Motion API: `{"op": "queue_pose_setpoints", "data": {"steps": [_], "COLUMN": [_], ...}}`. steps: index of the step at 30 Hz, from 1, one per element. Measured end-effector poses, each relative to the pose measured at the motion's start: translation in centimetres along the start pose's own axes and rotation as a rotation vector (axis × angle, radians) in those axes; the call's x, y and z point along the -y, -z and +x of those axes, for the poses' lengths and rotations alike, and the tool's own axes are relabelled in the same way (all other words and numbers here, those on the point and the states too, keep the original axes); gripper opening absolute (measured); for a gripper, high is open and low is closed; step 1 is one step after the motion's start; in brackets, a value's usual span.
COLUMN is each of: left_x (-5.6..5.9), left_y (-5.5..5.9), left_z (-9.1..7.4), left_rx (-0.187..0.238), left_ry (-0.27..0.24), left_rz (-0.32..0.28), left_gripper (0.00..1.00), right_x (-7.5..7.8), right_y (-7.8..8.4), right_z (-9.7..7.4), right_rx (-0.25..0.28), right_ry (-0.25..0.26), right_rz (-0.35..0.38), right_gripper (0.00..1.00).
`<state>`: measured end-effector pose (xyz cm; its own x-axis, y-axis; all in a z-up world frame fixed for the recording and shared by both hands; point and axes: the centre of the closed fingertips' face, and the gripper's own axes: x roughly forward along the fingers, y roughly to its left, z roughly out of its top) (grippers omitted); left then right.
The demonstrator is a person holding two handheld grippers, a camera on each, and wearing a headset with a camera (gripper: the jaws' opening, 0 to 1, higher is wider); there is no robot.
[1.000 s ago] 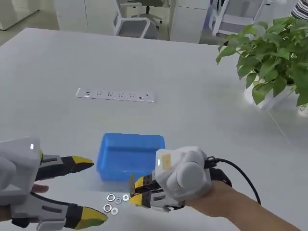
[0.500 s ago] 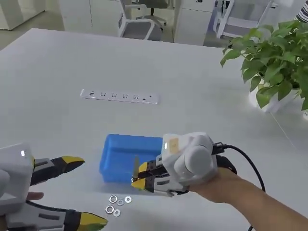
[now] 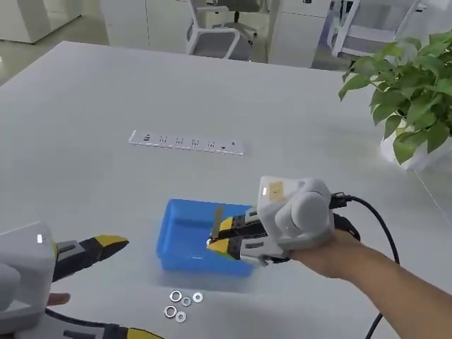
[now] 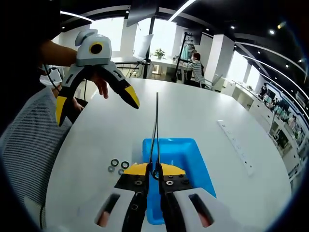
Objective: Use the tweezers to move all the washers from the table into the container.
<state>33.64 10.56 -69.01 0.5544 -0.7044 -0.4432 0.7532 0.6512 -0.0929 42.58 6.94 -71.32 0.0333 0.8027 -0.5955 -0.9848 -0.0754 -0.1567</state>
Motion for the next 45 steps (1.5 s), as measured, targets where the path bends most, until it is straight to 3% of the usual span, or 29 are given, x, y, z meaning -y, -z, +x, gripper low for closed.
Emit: {"op": "queue_pose_setpoints", "data": {"steps": [17,34,45], "left_x": [-0.4,-1.2,-1.7], "left_y": [0.2,-0.1,-0.7], "left_z": [-0.7,-0.4,0.7], "left_rx": [0.005,0.003,-0.002], "left_ry": [-0.026,-0.031,-0.001], "left_rz": [-0.015,-0.007,0.005], "left_gripper": [0.99,0.99,0.90], "right_x": [2.2,2.8,2.8], "right_y": [2.2,4.7,5.1], "right_z": [2.0,4.0,4.4], "right_rx": [-0.009,-0.047,-0.057], "right_ry": [-0.016,-0.031,-0.034], "right_rz": [0.032,0.067,0.088], "right_gripper": [0.08,0.08,0.08]}}
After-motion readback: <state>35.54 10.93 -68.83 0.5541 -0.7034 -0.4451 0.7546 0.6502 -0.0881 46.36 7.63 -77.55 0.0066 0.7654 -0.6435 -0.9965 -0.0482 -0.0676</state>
